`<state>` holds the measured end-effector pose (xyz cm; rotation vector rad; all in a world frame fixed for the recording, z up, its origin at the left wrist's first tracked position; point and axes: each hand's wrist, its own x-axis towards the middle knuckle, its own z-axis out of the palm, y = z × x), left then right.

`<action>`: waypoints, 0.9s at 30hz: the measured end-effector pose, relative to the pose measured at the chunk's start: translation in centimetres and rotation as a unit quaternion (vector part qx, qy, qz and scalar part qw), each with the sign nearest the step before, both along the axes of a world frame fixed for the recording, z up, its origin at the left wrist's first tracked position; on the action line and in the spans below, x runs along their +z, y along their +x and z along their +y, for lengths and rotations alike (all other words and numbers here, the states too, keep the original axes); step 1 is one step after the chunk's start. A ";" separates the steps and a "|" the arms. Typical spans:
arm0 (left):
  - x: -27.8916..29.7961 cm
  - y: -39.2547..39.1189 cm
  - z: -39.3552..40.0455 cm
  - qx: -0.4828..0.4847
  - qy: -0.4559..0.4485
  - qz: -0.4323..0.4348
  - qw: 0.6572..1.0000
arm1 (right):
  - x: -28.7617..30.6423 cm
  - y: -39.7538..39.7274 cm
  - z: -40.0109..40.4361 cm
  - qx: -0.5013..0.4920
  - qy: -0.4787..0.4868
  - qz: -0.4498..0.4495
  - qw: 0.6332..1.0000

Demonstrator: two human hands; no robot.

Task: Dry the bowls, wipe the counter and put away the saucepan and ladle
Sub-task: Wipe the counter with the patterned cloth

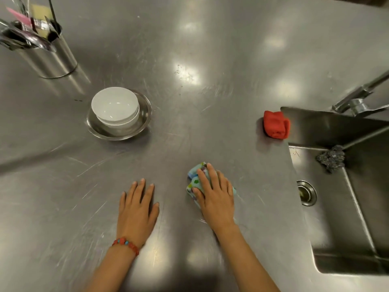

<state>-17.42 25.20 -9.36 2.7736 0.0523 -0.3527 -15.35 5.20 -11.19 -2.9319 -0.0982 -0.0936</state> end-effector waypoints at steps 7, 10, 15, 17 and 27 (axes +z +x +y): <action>1.1 -1.4 -3.4 -0.079 -0.015 -0.008 0.997 | 0.4 -2.7 -1.6 -0.183 0.004 0.001 0.983; 1.4 -1.6 -4.3 -0.111 0.008 -0.002 0.994 | 0.3 -3.8 -2.9 -0.229 0.012 0.021 0.973; 1.5 -1.3 -5.7 -0.148 0.024 0.012 0.989 | 0.2 -5.3 -6.3 -0.247 0.007 0.033 0.968; 1.5 -1.0 -6.5 -0.157 0.022 0.011 0.987 | 0.2 -5.2 -7.7 -0.271 0.014 0.020 0.962; 1.1 0.3 -9.8 -0.176 0.027 0.007 0.984 | -1.1 -0.1 -12.2 -0.364 0.010 -0.060 0.929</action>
